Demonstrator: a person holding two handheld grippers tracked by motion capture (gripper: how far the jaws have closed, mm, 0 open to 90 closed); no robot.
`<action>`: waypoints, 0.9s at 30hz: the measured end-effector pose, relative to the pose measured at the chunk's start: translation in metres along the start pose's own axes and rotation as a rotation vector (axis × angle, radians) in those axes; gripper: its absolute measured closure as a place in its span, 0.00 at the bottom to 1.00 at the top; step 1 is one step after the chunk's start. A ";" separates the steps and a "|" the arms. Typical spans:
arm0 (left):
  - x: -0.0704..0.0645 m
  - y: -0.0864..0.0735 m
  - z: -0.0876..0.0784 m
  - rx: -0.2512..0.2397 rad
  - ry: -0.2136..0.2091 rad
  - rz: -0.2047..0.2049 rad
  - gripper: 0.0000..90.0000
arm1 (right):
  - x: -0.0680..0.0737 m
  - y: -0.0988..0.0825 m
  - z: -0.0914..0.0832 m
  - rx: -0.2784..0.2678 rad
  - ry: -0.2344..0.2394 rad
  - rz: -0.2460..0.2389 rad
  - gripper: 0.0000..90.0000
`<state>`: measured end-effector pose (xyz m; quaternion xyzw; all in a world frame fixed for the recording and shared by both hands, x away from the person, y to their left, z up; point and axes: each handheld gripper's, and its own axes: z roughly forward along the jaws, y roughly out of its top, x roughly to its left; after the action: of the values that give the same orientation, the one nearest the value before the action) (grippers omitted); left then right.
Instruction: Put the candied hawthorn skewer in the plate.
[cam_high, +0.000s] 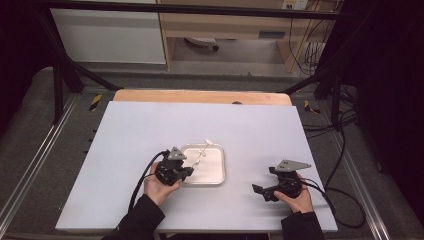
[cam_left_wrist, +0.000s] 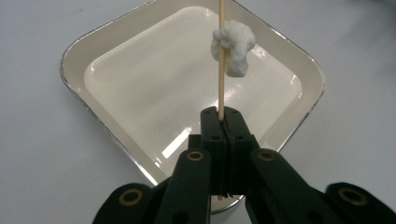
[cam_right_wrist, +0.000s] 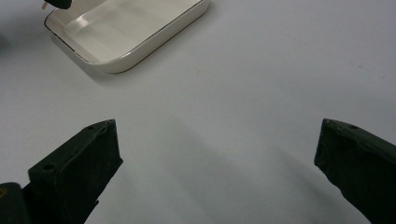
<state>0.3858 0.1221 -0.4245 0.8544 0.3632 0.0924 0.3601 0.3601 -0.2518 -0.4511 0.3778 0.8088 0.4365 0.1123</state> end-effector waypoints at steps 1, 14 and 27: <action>0.000 0.000 0.001 0.009 0.002 0.000 0.99 | 0.000 0.000 0.000 0.000 0.001 0.004 0.01; 0.000 -0.001 0.013 0.084 0.039 -0.004 0.98 | 0.001 -0.001 0.001 0.007 0.006 0.004 0.01; -0.002 -0.002 0.013 0.085 0.050 0.011 0.89 | 0.001 -0.001 0.002 0.005 0.018 0.005 0.01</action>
<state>0.3894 0.1144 -0.4351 0.8683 0.3710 0.1002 0.3137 0.3598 -0.2498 -0.4528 0.3764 0.8099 0.4379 0.1029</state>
